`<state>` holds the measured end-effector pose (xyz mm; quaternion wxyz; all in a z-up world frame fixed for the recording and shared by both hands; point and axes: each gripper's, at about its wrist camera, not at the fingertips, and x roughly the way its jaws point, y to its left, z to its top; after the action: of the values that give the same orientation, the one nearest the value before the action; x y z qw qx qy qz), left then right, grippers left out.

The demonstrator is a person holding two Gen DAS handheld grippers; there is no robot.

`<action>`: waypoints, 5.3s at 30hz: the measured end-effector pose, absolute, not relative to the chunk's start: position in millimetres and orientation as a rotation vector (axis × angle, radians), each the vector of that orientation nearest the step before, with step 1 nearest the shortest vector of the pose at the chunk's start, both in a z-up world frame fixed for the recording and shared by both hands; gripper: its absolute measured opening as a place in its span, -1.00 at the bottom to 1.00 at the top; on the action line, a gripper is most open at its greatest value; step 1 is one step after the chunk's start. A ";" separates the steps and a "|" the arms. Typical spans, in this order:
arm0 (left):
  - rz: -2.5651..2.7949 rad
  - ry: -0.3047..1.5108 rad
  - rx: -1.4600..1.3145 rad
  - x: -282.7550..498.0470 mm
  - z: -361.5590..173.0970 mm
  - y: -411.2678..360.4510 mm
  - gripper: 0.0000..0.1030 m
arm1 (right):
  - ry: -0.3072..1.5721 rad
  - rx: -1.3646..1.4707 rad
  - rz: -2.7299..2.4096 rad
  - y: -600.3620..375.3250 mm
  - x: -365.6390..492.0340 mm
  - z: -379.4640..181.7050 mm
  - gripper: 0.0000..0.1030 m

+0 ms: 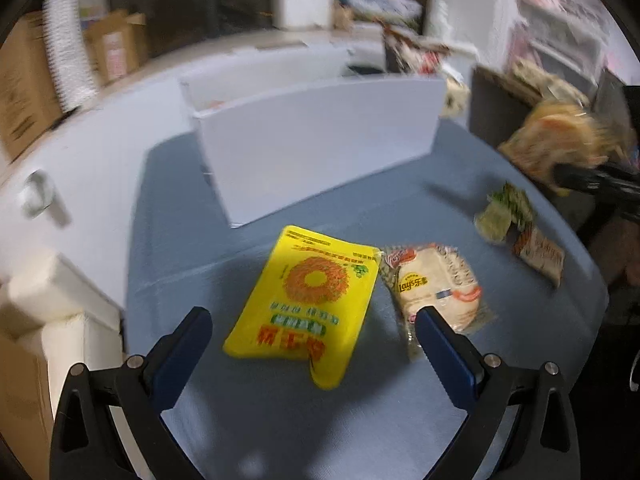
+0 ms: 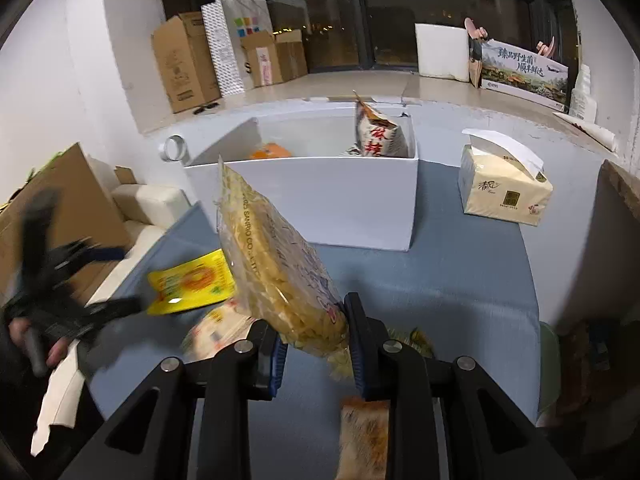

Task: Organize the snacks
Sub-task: 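Grasp the yellow sunflower bag with the left gripper while the right lifts the cartoon bag, then lower both bags into the white box and open both grippers, then grasp the green garlic-flavor bag with the right gripper while the left grasps the round bread packet, then carry both packets over the white box and release them inside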

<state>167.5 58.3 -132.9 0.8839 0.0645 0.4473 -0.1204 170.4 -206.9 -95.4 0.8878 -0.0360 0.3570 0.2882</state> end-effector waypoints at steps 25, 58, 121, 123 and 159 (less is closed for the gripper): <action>-0.239 0.899 0.112 155.1 -140.9 55.2 -0.18 | 0.729 -0.059 0.617 -208.4 140.8 -104.7 -0.44; -0.011 0.695 -0.037 345.1 -15.5 68.8 1.00 | 0.702 0.173 0.489 -140.2 395.8 -12.0 1.00; -0.137 0.812 -0.077 84.8 -106.2 10.5 1.00 | 0.868 -0.107 0.428 -251.0 223.6 -194.2 -0.04; -0.138 0.828 -0.080 89.1 -110.0 9.3 1.00 | 0.848 -0.089 0.432 -253.8 217.6 -184.5 -0.05; -0.055 0.812 0.015 158.6 -99.2 -21.4 0.54 | 0.702 0.055 0.540 -257.1 149.7 -118.8 -0.07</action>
<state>158.6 -21.4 -99.2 0.9183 0.0071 0.3949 -0.0265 149.7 -257.1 -118.8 0.9032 0.0264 0.3394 0.2615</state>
